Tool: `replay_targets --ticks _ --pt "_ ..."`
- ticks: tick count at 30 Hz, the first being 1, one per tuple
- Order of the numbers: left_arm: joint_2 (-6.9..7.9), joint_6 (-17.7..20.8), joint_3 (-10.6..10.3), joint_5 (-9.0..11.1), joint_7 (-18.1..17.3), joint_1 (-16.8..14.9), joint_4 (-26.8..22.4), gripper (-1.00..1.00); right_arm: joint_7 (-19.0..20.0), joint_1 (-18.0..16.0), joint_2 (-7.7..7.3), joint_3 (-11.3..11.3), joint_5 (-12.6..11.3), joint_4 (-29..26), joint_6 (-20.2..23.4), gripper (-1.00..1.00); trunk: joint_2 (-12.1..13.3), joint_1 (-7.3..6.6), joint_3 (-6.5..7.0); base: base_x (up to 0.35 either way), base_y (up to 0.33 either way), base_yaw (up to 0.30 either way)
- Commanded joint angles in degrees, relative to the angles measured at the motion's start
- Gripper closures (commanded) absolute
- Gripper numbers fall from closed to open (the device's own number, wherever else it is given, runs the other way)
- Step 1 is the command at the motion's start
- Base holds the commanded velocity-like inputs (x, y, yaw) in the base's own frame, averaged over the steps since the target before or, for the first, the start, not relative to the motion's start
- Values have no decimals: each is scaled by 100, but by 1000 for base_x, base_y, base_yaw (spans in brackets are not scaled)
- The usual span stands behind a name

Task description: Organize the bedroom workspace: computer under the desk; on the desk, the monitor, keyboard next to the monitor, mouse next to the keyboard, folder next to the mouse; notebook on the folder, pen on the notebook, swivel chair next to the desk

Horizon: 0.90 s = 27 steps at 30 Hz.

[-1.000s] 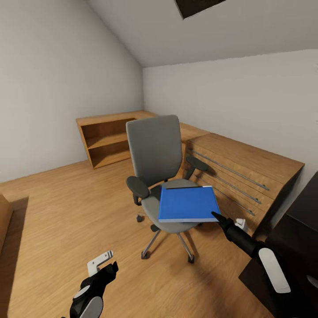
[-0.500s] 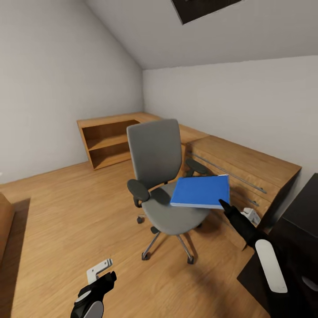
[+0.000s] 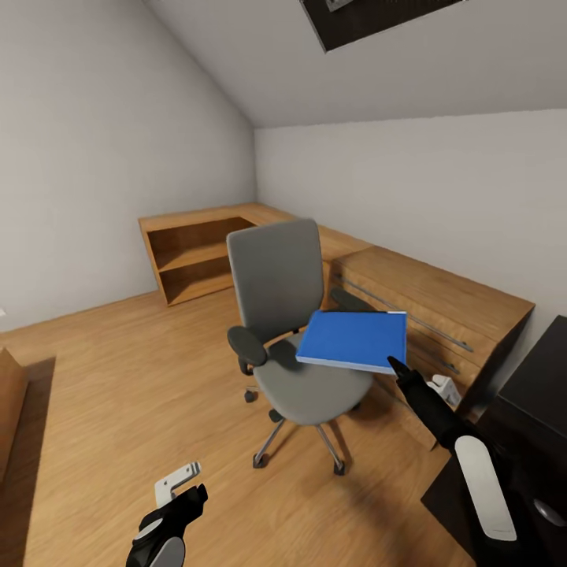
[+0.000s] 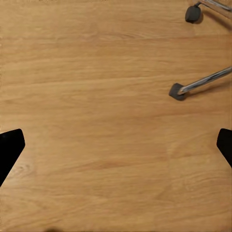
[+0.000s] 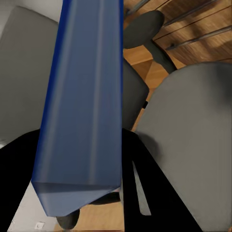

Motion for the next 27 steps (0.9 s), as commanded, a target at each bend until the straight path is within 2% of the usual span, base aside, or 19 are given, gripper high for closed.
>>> replay_targets --ticks 1,7,8,9,10,12,13,15,16,27 --pt "8 21 -12 21 40 -5 -10 -100 -15 6 10 -15 -61 -7 85 100 39 -23 13 0 0 0" --pt "12 30 -6 14 40 -5 -8 -100 -12 18 16 -14 -116 -19 190 100 280 -155 121 0 0 0" --pt "12 27 -6 13 40 -5 -8 -100 -2 44 23 -14 -283 -74 221 100 320 -177 139 0 0 0" --pt "12 25 -5 13 40 -5 -8 -100 2 51 23 -14 -354 -92 226 100 360 -199 157 0 0 0" --pt "8 28 -10 12 40 -5 -8 -100 42 104 16 -14 -847 -152 244 100 400 -221 175 0 0 0" --pt "9 27 -7 12 40 -5 -8 -100 53 120 18 -14 -941 -159 245 100 480 -265 211 0 0 0" --pt "12 37 -10 20 40 -5 -8 -100 64 138 33 -14 -1061 -165 246 100 520 -287 229 0 0 0" --pt "12 38 -12 19 40 -5 -8 -100 61 139 38 -14 -1079 -171 245 100 600 -331 265 0 0 0" --pt "8 23 -10 17 40 -5 -8 -100 48 139 45 -22 -1254 -195 239 100 640 -353 282 0 0 0" --pt "8 21 -14 20 40 -5 -8 -100 56 139 34 -53 -1324 -323 223 100 1082 -594 480 0 0 0"
